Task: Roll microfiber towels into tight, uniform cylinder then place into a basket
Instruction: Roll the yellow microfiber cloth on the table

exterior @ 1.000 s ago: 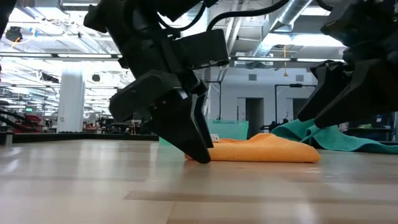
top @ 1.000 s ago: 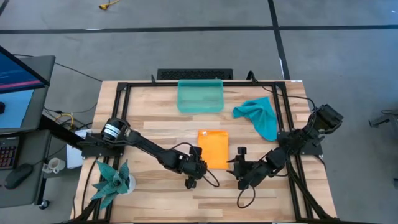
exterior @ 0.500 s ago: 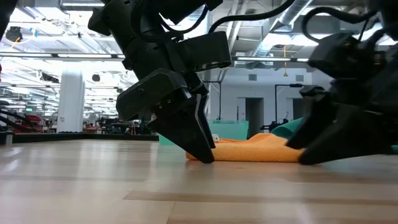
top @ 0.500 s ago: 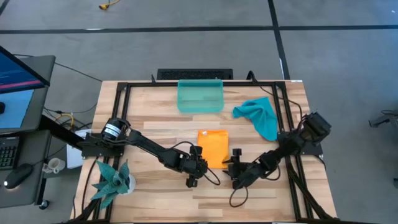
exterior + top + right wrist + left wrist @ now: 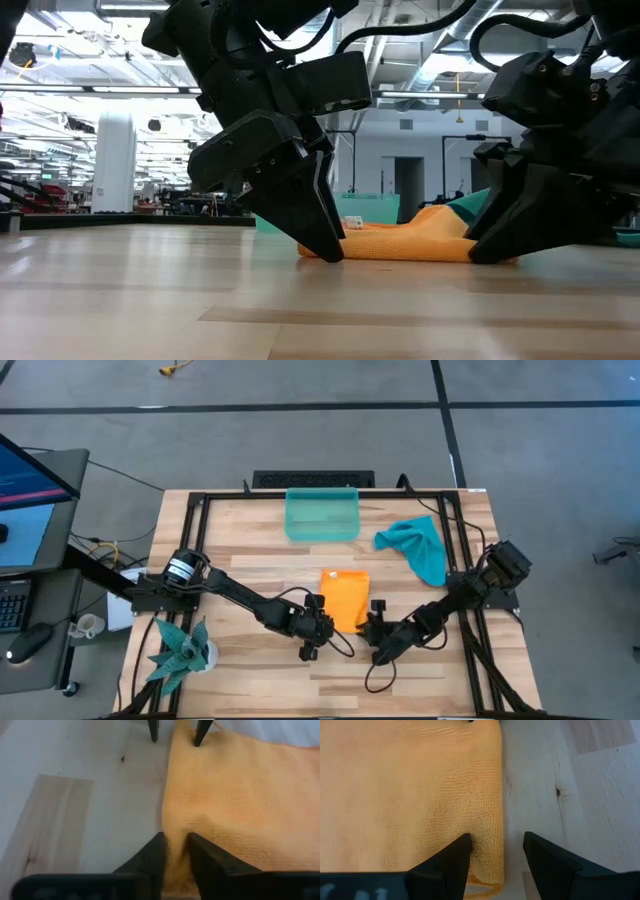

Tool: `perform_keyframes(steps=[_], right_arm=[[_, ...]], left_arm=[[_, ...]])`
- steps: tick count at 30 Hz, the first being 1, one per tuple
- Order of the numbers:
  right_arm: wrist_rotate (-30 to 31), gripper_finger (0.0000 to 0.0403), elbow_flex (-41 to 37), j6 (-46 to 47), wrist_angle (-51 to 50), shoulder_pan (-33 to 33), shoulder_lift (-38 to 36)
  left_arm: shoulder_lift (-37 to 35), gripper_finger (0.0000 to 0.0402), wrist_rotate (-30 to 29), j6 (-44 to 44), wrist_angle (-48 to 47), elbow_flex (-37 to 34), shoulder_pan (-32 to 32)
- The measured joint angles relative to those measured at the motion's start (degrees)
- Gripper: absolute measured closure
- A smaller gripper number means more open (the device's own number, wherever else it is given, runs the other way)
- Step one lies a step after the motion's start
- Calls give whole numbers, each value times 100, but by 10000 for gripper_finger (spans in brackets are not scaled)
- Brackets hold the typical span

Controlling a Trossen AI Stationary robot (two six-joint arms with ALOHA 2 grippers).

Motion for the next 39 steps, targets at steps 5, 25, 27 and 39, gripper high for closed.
perform_keyframes(steps=[5,25,27,39], right_arm=[[7,336,0,93,-58,8,-2],[-183,179,381,296,-1690,173,-688],[-160,175,471,457,-1897,217,-922],[33,179,499,-19,-1394,247,-356]], left_arm=[[-35,221,0,-27,-22,4,3],[-44,221,185,-191,-43,2,44],[-44,221,188,-229,-24,-2,44],[-44,221,249,-230,78,-7,46]])
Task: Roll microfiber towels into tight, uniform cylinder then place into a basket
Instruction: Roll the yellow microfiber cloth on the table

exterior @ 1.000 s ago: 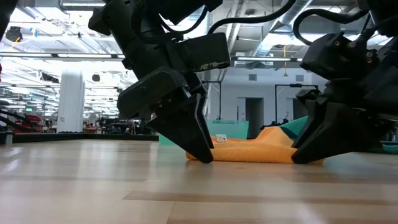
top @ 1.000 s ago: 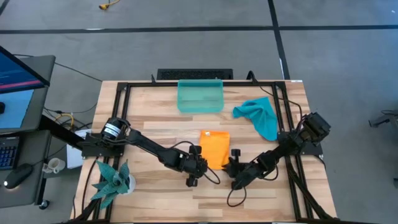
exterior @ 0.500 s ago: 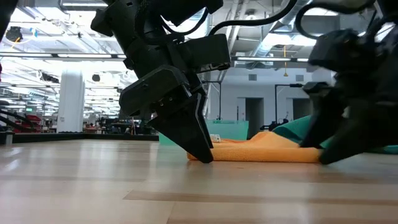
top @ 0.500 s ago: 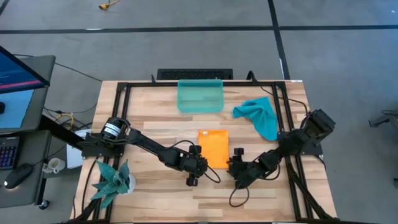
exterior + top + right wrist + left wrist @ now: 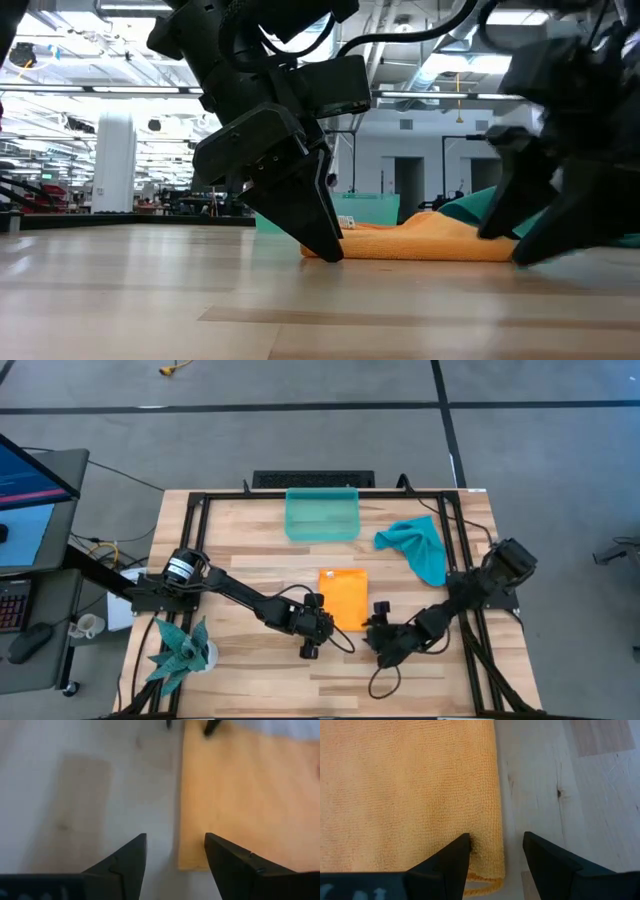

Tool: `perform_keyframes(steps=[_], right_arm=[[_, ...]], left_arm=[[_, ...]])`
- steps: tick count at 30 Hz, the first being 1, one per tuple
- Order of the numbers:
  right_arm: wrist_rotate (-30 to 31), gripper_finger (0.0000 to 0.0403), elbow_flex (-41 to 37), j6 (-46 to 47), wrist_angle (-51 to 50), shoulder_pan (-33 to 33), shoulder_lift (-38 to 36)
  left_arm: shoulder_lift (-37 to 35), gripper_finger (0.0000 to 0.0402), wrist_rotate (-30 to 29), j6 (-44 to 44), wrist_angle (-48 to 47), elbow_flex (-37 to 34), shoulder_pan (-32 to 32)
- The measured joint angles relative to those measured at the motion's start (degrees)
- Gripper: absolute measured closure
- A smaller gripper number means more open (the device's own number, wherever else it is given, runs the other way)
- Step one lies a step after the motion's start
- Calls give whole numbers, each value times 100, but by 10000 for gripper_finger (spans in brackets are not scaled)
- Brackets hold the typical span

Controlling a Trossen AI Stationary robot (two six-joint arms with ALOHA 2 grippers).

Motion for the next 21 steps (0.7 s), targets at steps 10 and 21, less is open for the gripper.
perform_keyframes(steps=[10,21], right_arm=[[-7,180,88,-25,44,-159,113],[269,180,92,-77,-248,-246,-403]], left_arm=[[0,221,13,32,10,0,4],[0,221,30,33,31,2,2]])
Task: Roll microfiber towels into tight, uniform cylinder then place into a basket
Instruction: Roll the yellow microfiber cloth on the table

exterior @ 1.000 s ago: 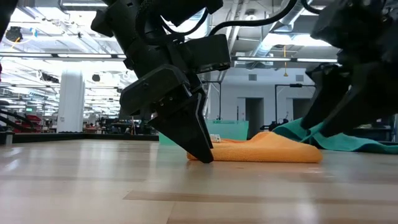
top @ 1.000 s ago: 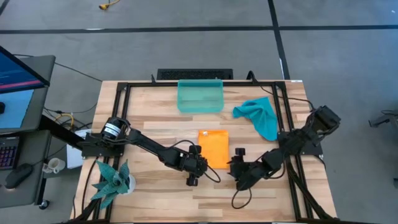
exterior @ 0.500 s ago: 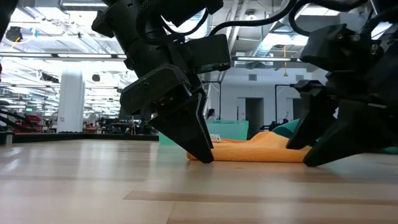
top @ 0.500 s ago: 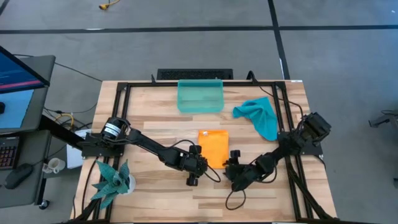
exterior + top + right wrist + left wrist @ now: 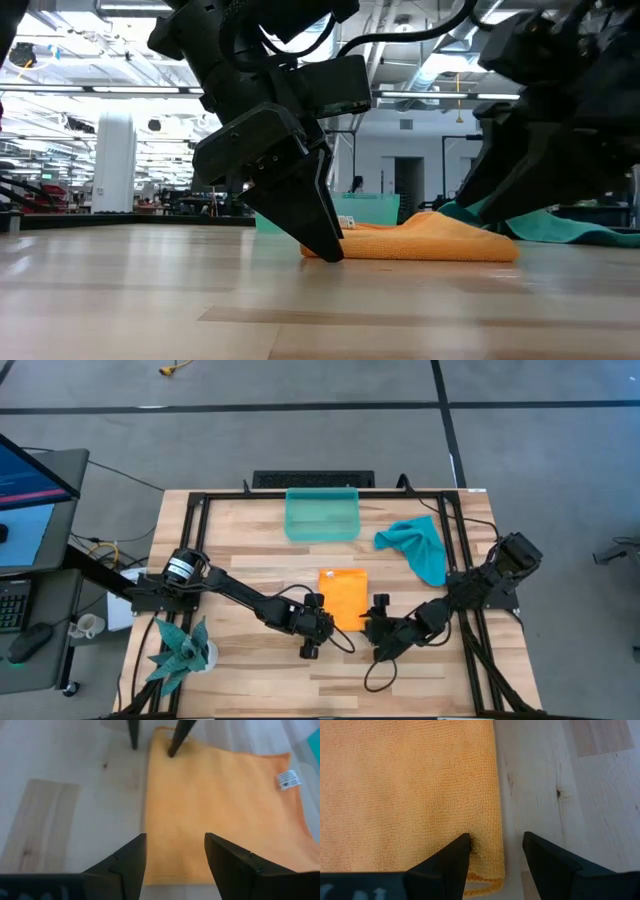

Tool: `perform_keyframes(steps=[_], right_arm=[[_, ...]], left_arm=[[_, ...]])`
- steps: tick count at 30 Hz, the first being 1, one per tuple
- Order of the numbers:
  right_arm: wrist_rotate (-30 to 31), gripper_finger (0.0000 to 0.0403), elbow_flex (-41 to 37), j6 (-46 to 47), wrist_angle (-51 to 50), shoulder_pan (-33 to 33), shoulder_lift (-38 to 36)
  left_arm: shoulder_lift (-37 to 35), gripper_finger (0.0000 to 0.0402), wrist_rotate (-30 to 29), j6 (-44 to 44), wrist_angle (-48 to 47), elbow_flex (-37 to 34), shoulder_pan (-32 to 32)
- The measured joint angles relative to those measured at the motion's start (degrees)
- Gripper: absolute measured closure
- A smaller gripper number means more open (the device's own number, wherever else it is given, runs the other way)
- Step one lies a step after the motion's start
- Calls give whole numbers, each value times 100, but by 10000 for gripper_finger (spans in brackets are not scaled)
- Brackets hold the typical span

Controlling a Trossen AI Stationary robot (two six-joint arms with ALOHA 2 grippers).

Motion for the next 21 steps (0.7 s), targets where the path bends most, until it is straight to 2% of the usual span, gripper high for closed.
perform_keyframes(steps=[5,14,17,21], right_arm=[[-317,180,1,3,25,-86,340],[-334,184,36,240,52,-165,642],[-412,205,36,362,50,-217,642],[-545,255,36,369,50,-262,646]], left_arm=[[0,221,9,0,-2,2,0],[0,221,8,-29,-10,2,-2],[0,221,9,-58,-76,9,0],[0,221,39,-160,-146,15,40]])
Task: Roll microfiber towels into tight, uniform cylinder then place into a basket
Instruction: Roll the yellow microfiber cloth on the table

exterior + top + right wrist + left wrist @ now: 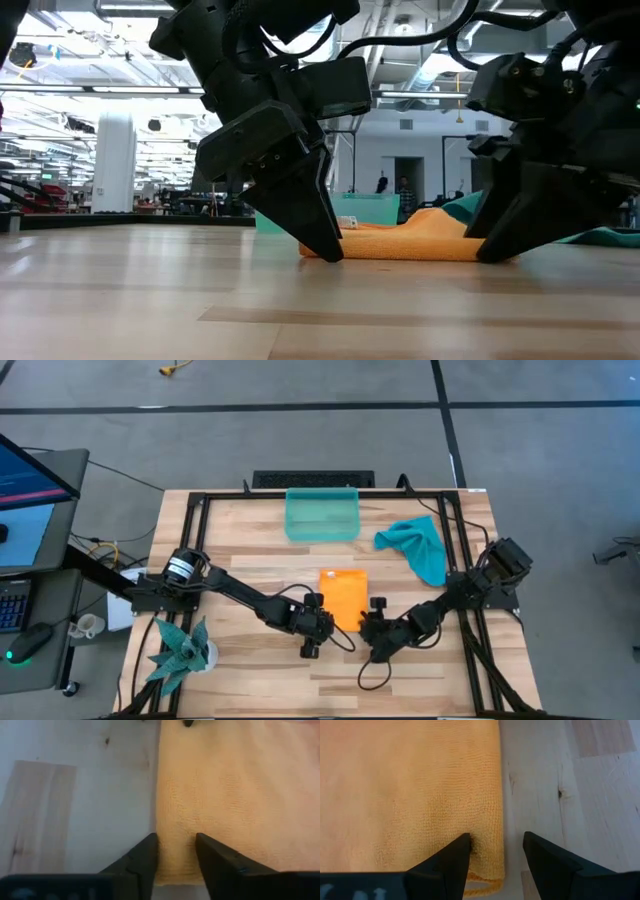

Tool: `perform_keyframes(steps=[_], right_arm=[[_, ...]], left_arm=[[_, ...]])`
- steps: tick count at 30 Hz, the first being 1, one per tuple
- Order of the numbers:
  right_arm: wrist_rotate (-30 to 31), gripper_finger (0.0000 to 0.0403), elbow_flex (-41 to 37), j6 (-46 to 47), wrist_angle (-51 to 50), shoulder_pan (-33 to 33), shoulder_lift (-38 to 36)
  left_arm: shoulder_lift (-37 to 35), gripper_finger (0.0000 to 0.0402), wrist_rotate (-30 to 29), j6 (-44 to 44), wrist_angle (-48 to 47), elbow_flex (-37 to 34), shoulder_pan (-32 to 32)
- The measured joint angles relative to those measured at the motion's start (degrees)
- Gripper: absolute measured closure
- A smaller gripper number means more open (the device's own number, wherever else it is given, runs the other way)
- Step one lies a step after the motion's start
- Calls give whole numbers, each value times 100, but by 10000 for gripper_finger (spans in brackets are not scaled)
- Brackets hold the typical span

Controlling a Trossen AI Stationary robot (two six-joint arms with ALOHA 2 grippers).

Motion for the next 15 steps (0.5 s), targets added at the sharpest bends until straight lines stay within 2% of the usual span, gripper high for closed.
perform_keyframes(steps=[7,11,15], right_arm=[[-66,338,0,-16,-3,-32,11],[-16,368,-6,-22,-11,-34,13],[9,387,-15,-22,-4,-32,13]], left_arm=[[0,221,17,-28,-18,1,10],[0,224,7,-28,-30,1,10],[0,252,95,-28,-40,-2,10]])
